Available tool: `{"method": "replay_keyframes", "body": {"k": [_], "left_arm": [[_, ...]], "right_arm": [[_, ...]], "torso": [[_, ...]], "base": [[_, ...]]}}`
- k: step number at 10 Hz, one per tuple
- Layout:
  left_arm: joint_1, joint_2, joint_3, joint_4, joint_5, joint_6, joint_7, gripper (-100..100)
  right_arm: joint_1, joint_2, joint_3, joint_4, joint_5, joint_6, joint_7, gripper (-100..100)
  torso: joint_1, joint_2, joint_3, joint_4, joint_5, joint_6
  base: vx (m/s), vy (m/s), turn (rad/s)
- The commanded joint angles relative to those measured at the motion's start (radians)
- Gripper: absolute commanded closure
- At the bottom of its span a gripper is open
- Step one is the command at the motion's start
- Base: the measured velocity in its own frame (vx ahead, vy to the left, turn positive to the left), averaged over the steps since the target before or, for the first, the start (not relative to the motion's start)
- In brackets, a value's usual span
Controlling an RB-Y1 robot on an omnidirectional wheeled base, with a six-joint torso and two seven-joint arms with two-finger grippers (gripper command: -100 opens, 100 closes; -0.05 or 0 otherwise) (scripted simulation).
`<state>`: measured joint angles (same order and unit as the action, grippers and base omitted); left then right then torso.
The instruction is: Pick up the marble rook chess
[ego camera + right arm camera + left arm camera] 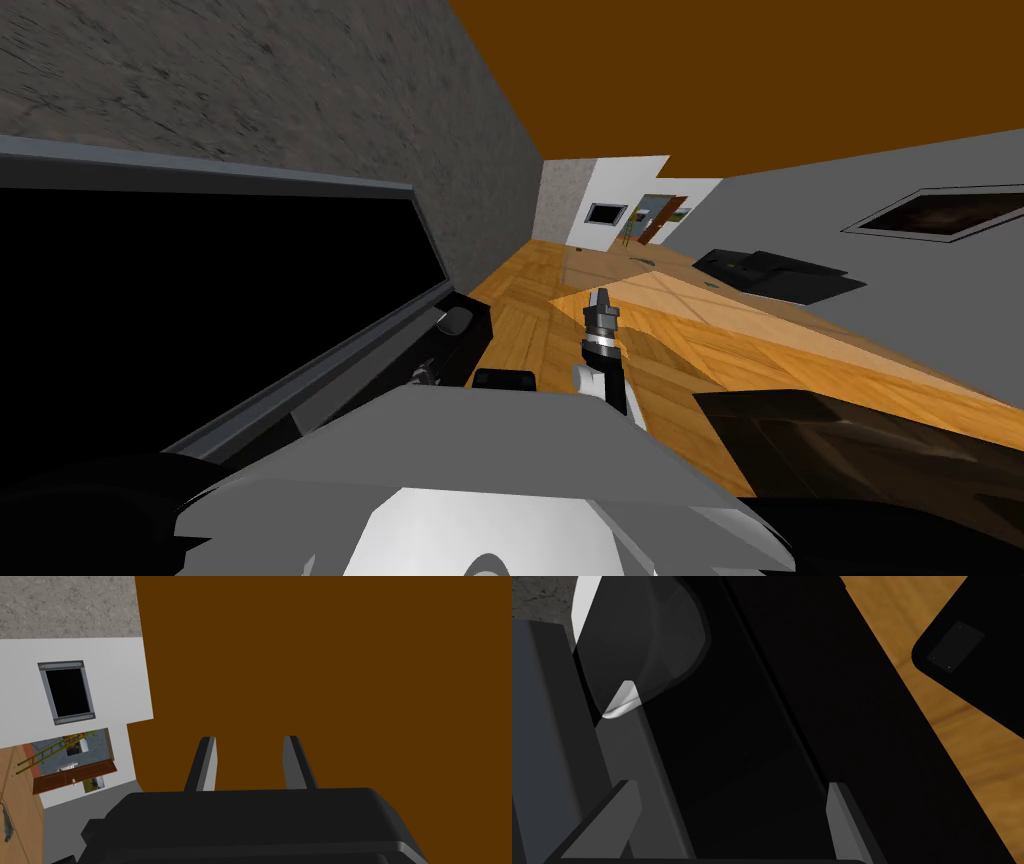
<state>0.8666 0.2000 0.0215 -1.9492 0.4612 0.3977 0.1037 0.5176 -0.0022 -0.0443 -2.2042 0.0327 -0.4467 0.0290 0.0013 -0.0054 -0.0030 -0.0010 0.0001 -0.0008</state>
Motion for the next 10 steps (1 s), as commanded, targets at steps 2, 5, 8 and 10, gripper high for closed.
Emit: {"method": "replay_keyframes", "body": {"k": [2,5,8,10], "left_arm": [[0.042,0.015,0.029,0.03,0.014,0.047,0.049,-100],[0.085,0.023,0.06,0.089,0.018,0.076,0.102,-100],[0.127,0.03,0.093,0.155,0.017,0.098,0.154,-100],[0.146,0.035,0.11,0.183,0.015,0.106,0.179,-100]], "right_arm": [[0.0,0.0,0.0,0.0,0.0,0.0,0.0,0],[0.0,0.0,0.0,0.0,0.0,0.0,0.0,0],[0.0,0.0,0.0,0.0,0.0,0.0,0.0,0],[0.0,0.0,0.0,0.0,0.0,0.0,0.0,0]], "torso": [[0.0,0.001,0.0,0.0,0.0,-0.001],[-0.001,0.002,0.001,0.0,0.0,0.0],[0.001,0.001,0.001,0.0,0.0,-0.001],[0.003,0.0,0.0,0.0,0.0,0.0]], "base": [[0.075,0.022,-0.251],[0.063,0.021,-0.222],[0.071,0.055,-0.203],[0.079,0.068,-0.193]]}}
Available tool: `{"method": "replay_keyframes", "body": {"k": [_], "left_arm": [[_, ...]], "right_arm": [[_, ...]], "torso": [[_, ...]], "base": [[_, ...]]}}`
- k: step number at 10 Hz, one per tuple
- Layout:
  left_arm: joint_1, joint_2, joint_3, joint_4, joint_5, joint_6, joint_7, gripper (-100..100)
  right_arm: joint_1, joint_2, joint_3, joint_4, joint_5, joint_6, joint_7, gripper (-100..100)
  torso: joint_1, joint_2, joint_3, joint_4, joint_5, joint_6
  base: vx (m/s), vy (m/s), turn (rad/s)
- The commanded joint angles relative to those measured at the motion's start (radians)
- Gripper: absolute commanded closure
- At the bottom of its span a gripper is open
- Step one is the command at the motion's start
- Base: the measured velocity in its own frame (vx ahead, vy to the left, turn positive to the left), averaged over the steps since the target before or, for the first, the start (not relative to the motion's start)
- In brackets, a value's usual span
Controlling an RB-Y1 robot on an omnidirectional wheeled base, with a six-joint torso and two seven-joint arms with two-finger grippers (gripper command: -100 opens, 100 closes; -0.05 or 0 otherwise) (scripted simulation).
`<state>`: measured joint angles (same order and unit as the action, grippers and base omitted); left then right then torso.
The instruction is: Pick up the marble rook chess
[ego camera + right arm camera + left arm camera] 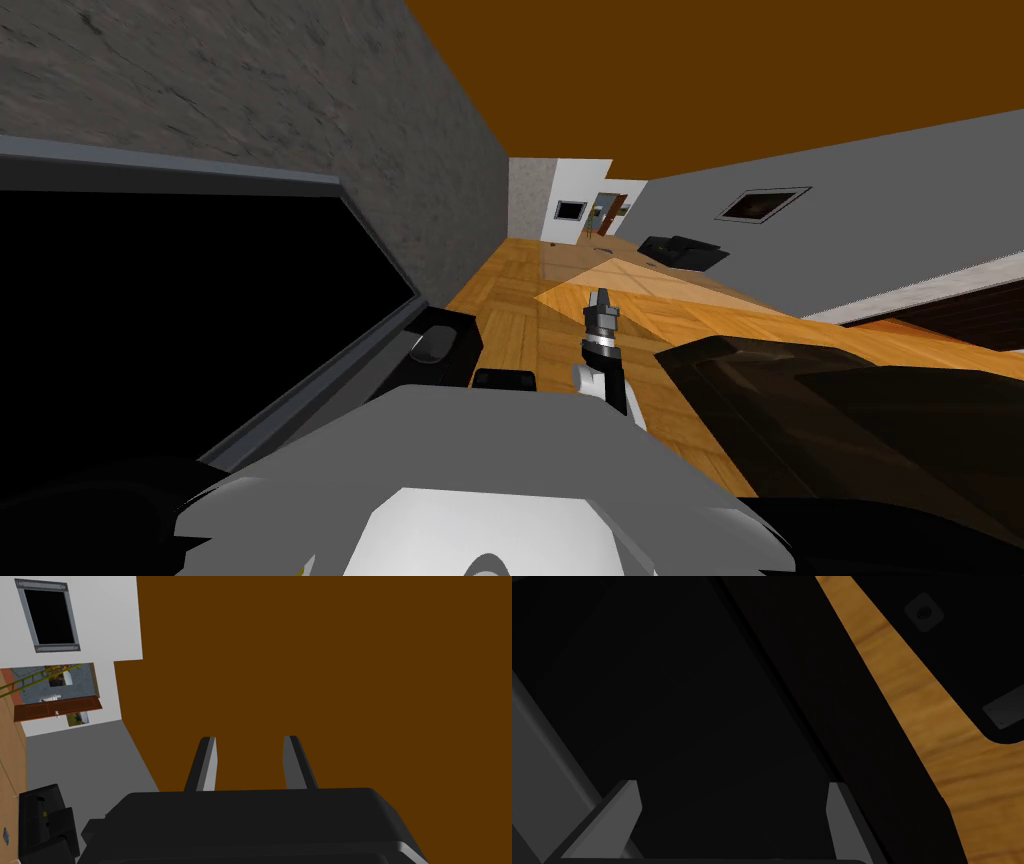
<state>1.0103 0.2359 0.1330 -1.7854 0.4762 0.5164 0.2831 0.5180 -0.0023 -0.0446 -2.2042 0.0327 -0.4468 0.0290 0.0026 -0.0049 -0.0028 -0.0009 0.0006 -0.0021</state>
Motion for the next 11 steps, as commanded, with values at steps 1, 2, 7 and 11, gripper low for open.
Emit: {"method": "replay_keyframes", "body": {"k": [1,2,7,11], "left_arm": [[0.021,0.003,0.014,0.047,-0.002,-0.006,0.024,-100],[0.039,0.008,0.029,0.072,-0.005,0.0,0.045,-100],[0.08,0.028,0.069,0.162,-0.011,0.005,0.094,-100],[0.027,0.015,0.066,0.241,-0.029,-0.021,0.084,-100]], "right_arm": [[0.0,0.0,0.0,0.0,0.0,0.0,0.0,0],[0.0,0.0,0.0,0.0,0.0,0.0,0.0,0],[0.0,0.0,0.0,0.0,0.0,0.0,0.0,0],[0.0,0.0,0.0,0.0,0.0,0.0,0.0,0]], "torso": [[0.0,0.0,0.0,0.0,0.0,0.0],[-0.001,0.001,0.001,0.0,0.0,0.0],[0.004,0.009,0.005,0.002,0.001,0.0],[-0.003,0.004,0.002,0.001,-0.001,0.0]], "base": [[0.04,0.043,-0.111],[0.034,0.072,-0.191],[-0.017,0.096,-0.093],[-0.001,0.021,0.008]]}}
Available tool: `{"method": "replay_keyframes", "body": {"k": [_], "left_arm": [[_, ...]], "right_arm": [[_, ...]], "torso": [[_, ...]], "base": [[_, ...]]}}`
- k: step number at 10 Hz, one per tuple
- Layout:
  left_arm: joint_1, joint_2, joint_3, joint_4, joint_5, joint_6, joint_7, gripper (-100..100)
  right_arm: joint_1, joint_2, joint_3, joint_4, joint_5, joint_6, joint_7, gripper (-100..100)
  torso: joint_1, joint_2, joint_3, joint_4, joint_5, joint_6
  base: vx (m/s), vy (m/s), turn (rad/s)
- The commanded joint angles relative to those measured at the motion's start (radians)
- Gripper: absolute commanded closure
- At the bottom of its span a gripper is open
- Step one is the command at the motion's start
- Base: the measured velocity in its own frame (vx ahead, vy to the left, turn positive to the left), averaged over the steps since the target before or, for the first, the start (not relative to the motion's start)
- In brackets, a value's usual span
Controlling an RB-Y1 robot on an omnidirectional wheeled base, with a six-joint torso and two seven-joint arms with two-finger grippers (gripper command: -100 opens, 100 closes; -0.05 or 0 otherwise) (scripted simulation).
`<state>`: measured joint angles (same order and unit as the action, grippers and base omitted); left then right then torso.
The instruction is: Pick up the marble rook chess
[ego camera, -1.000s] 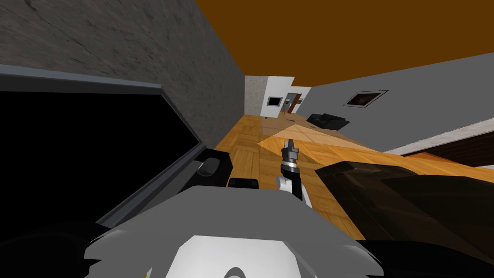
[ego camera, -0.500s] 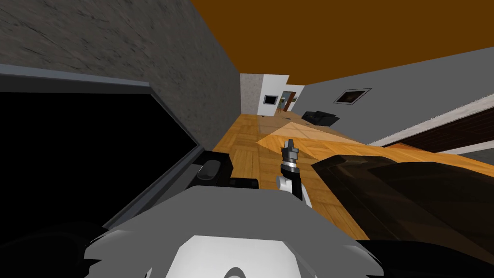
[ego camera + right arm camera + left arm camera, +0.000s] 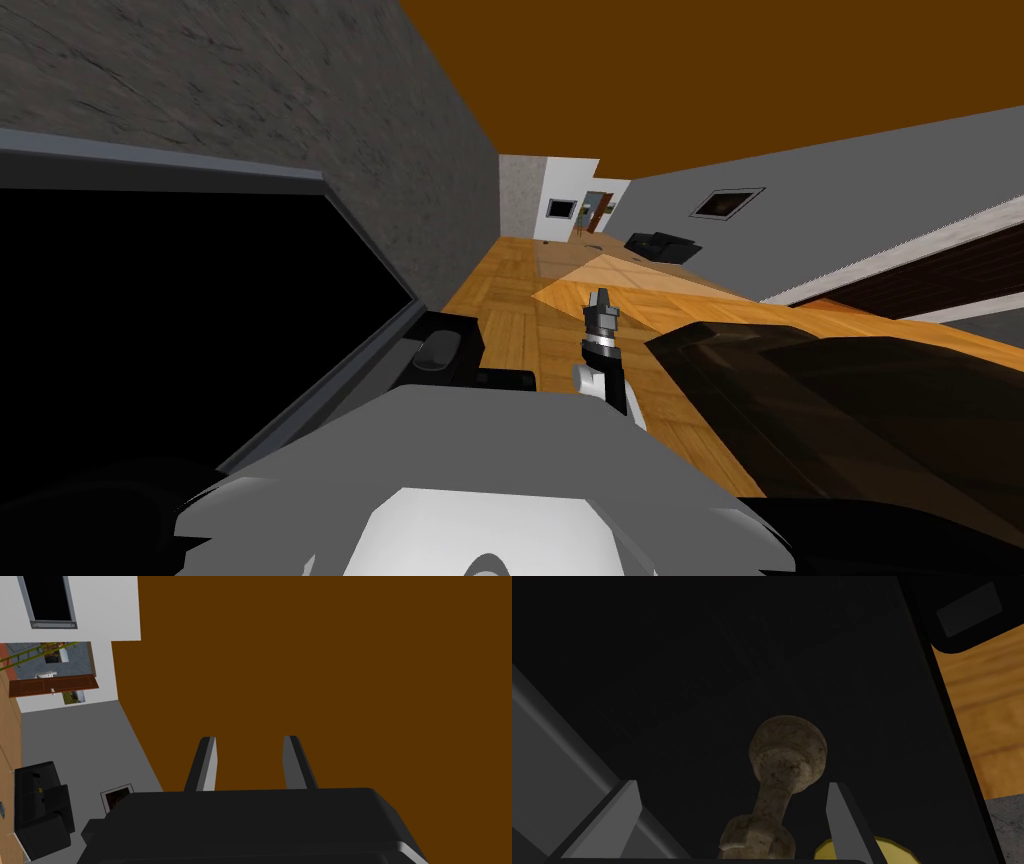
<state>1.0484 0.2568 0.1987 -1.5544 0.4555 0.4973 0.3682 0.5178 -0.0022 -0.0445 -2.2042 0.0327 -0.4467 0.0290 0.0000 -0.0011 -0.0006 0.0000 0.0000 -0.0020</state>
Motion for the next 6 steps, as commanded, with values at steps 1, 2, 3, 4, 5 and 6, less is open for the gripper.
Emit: {"method": "replay_keyframes", "body": {"k": [1,2,3,4,5,6], "left_arm": [[-0.026,-0.01,0.0,0.031,-0.014,-0.009,-0.005,-100],[-0.017,-0.008,0.0,0.018,-0.01,-0.005,-0.002,-100],[-0.019,-0.009,0.0,0.02,-0.012,-0.006,-0.003,100],[-0.018,-0.009,0.0,0.02,-0.011,-0.005,-0.003,100],[-0.018,-0.009,0.0,0.02,-0.011,-0.005,-0.003,100],[-0.019,-0.008,0.0,0.02,-0.011,-0.005,-0.003,100]], "right_arm": [[0.0,0.0,0.0,0.0,0.0,0.0,0.0,0],[0.0,0.0,0.0,0.0,0.0,0.0,0.0,0],[0.0,0.0,0.0,0.0,0.0,0.0,0.0,0],[0.0,0.0,0.0,0.0,0.0,0.0,0.0,0],[0.0,0.0,0.0,0.0,0.0,0.0,0.0,0],[0.0,0.0,0.0,0.0,0.0,0.0,0.0,0]], "torso": [[0.0,0.0,0.0,0.0,0.0,0.0],[0.0,0.0,0.0,0.0,0.0,0.0],[-0.002,0.0,0.0,0.0,0.0,0.0],[-0.002,0.0,0.0,0.0,-0.001,0.0],[-0.002,0.0,0.0,0.0,-0.001,0.0],[-0.002,0.0,0.0,0.0,0.0,0.0]], "base": [[0.001,0.026,0.009],[0.0,0.0,0.0],[0.0,0.0,0.0],[0.0,0.0,0.0],[0.0,0.0,0.0],[0.0,0.0,0.0]]}}
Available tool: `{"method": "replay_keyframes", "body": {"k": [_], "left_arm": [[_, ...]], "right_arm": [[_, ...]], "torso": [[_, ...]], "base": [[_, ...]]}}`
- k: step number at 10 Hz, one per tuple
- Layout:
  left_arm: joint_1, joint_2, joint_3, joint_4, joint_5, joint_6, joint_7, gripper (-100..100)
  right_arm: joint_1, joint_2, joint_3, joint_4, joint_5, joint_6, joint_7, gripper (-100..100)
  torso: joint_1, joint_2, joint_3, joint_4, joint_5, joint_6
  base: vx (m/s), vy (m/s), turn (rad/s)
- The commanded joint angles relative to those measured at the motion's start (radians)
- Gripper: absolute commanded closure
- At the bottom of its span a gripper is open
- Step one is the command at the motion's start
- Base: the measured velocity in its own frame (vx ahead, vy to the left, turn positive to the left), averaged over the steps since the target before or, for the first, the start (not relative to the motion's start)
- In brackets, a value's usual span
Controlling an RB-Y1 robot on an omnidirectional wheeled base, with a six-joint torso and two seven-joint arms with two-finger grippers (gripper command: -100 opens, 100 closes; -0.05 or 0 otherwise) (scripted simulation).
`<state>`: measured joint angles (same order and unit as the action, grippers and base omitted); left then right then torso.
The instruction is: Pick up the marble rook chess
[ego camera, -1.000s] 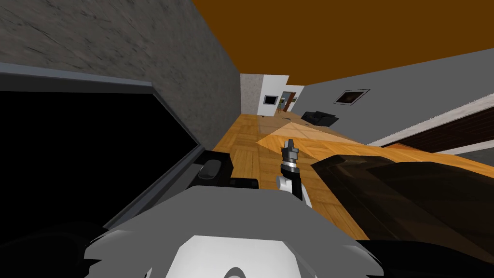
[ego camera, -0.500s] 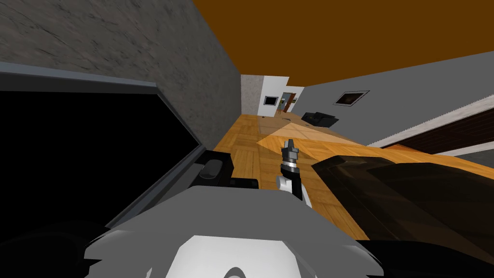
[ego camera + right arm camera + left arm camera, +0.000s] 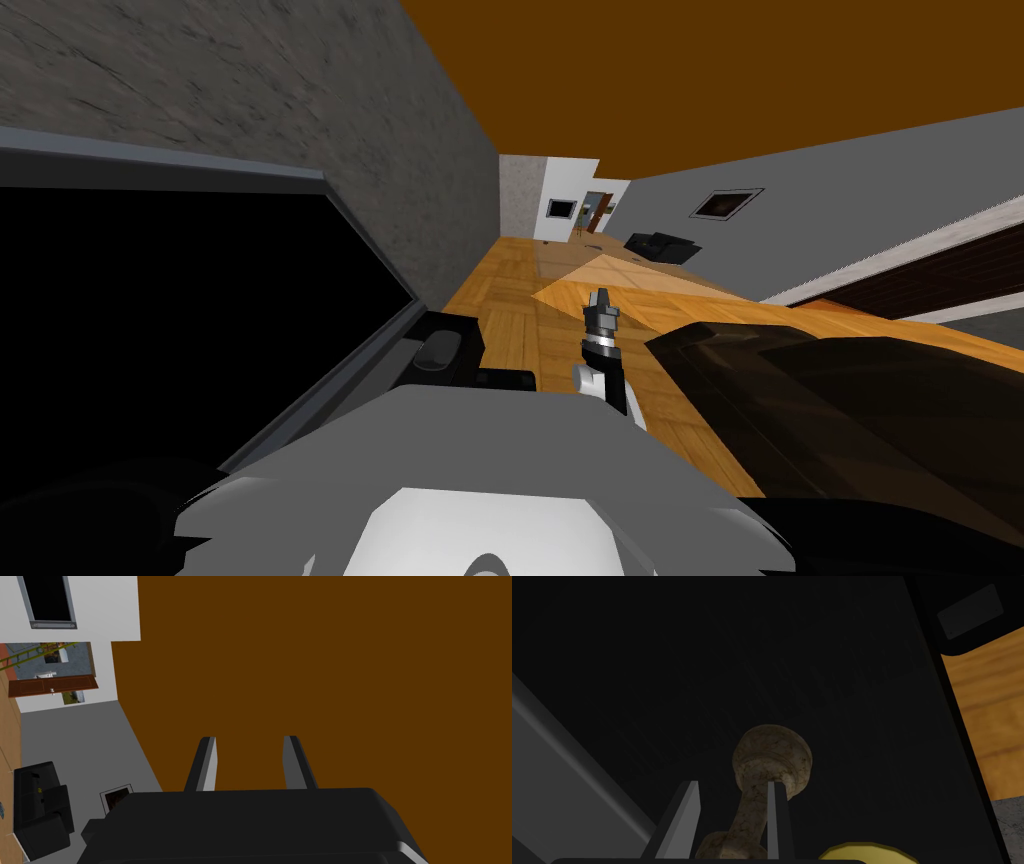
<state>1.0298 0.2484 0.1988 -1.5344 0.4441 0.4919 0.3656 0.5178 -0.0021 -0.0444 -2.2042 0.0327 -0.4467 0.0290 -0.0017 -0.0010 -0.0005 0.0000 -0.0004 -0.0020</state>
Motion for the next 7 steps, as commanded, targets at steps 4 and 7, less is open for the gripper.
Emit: {"method": "replay_keyframes", "body": {"k": [4,7], "left_arm": [[0.038,0.01,0.003,-0.053,0.013,0.019,0.009,100],[0.051,0.013,0.004,-0.071,0.016,0.025,0.012,100]], "right_arm": [[0.0,0.0,0.0,0.0,0.0,0.0,0.0,0],[0.0,0.0,0.0,0.0,0.0,0.0,0.0,0]], "torso": [[-0.001,0.0,0.0,0.0,0.0,0.0],[-0.002,0.0,0.0,0.0,-0.001,0.0]], "base": [[0.001,-0.009,-0.004],[0.0,-0.019,-0.004]]}}
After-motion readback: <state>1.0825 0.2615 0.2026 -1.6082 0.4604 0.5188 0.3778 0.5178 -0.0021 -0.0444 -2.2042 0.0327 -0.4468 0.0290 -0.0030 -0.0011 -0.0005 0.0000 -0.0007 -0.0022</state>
